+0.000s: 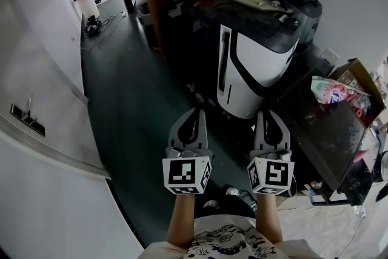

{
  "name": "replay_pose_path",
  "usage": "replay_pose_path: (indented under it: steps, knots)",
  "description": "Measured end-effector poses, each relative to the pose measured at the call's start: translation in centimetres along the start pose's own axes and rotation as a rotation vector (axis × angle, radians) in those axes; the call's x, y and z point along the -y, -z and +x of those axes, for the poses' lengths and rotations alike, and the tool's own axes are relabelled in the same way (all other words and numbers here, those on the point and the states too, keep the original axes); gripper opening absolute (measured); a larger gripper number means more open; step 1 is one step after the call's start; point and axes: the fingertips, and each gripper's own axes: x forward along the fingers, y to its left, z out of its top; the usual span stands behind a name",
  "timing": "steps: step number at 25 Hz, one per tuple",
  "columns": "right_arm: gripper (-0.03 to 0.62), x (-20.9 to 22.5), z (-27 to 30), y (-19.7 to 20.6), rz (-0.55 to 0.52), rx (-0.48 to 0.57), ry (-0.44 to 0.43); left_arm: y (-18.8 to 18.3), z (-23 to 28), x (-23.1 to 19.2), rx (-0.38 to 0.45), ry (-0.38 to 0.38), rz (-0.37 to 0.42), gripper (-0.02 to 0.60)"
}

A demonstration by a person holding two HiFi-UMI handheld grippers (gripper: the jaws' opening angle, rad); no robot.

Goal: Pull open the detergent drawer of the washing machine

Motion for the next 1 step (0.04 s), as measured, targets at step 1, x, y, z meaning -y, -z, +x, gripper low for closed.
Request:
replay_pose_path:
  steps: [1]
  knots:
    - [0.034, 0.01, -0.04, -0.03, 0.000, 0.001, 0.001, -0.03, -0.03, 0.01, 0.001, 0.000, 0.000, 0.014]
